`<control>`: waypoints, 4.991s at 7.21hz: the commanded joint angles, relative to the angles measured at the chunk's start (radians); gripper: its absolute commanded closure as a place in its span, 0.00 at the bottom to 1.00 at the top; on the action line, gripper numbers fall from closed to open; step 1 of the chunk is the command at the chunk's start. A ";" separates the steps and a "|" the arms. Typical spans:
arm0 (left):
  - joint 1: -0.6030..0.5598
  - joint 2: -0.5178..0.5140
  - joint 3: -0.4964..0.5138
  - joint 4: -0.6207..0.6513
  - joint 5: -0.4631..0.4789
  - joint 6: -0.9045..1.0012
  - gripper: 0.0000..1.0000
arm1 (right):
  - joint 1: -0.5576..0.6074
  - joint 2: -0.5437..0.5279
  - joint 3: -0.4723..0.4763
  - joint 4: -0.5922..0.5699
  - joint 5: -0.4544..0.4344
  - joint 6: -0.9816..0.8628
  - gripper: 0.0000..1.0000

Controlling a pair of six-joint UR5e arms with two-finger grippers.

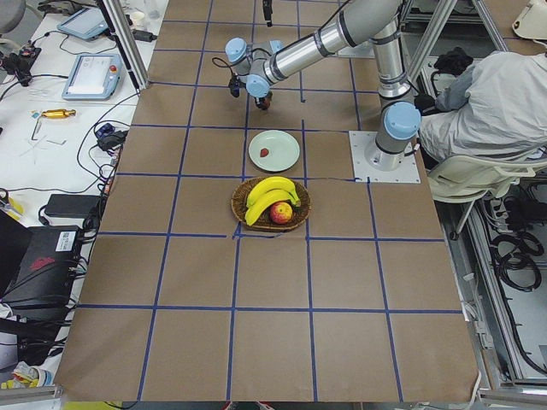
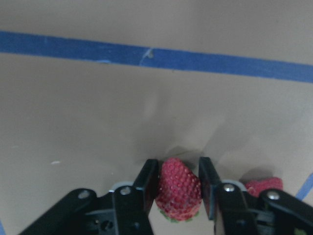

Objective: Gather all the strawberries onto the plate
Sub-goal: 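Carry the strawberry onto the plate and open the left gripper, then move the left gripper over the last strawberry on the table, then lower the left gripper and close it on the last strawberry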

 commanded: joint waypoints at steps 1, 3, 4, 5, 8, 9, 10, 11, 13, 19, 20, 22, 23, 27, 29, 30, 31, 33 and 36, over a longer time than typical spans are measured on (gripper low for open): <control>0.080 0.047 0.061 -0.147 0.137 0.156 1.00 | 0.000 -0.001 -0.001 -0.001 0.000 0.001 0.00; 0.191 0.076 0.056 -0.218 0.269 0.355 1.00 | 0.000 -0.001 -0.003 -0.002 0.000 0.001 0.00; 0.218 0.075 0.047 -0.235 0.323 0.436 1.00 | 0.000 -0.001 -0.003 -0.004 0.000 0.001 0.00; 0.235 0.070 0.014 -0.236 0.371 0.480 1.00 | 0.000 -0.001 -0.003 -0.004 0.002 0.001 0.00; 0.237 0.058 -0.014 -0.222 0.366 0.485 0.02 | 0.000 0.001 -0.001 -0.021 0.002 0.000 0.00; 0.237 0.061 -0.011 -0.223 0.368 0.494 0.00 | 0.000 0.001 0.001 -0.021 0.002 0.000 0.00; 0.237 0.076 -0.007 -0.222 0.368 0.494 0.00 | 0.000 0.001 -0.001 -0.021 0.000 0.000 0.00; 0.234 0.089 0.041 -0.223 0.351 0.492 0.00 | -0.003 -0.001 -0.003 -0.022 -0.001 -0.002 0.00; 0.207 0.127 0.113 -0.236 0.214 0.473 0.00 | -0.002 0.001 0.001 -0.019 0.005 0.000 0.00; -0.051 0.078 0.076 -0.057 -0.027 0.480 0.00 | -0.009 0.001 -0.003 -0.025 -0.004 -0.046 0.00; -0.053 0.058 0.061 0.017 -0.061 0.501 0.00 | -0.009 0.001 -0.003 -0.024 -0.004 -0.049 0.00; -0.053 0.017 0.033 0.067 -0.104 0.677 0.00 | -0.011 0.001 -0.001 -0.021 -0.009 -0.052 0.00; -0.054 0.011 0.029 0.067 -0.106 0.698 0.02 | -0.011 0.001 -0.001 -0.021 -0.014 -0.052 0.00; -0.079 -0.005 -0.010 0.065 -0.108 0.681 0.09 | -0.011 0.001 0.005 -0.021 -0.014 -0.051 0.00; -0.085 -0.013 -0.010 0.064 -0.159 0.664 0.20 | -0.011 0.001 0.005 -0.021 -0.014 -0.051 0.00; -0.094 -0.016 -0.011 0.067 -0.163 0.646 0.21 | -0.011 0.001 0.005 -0.021 -0.014 -0.051 0.00; -0.096 -0.017 -0.011 0.065 -0.161 0.644 0.23 | -0.011 0.002 0.005 -0.021 -0.012 -0.051 0.00; -0.096 -0.019 -0.011 0.064 -0.158 0.652 0.56 | -0.011 0.009 0.005 -0.021 -0.012 -0.051 0.00; -0.096 -0.020 -0.010 0.064 -0.144 0.652 1.00 | -0.011 0.010 0.005 -0.022 -0.012 -0.051 0.00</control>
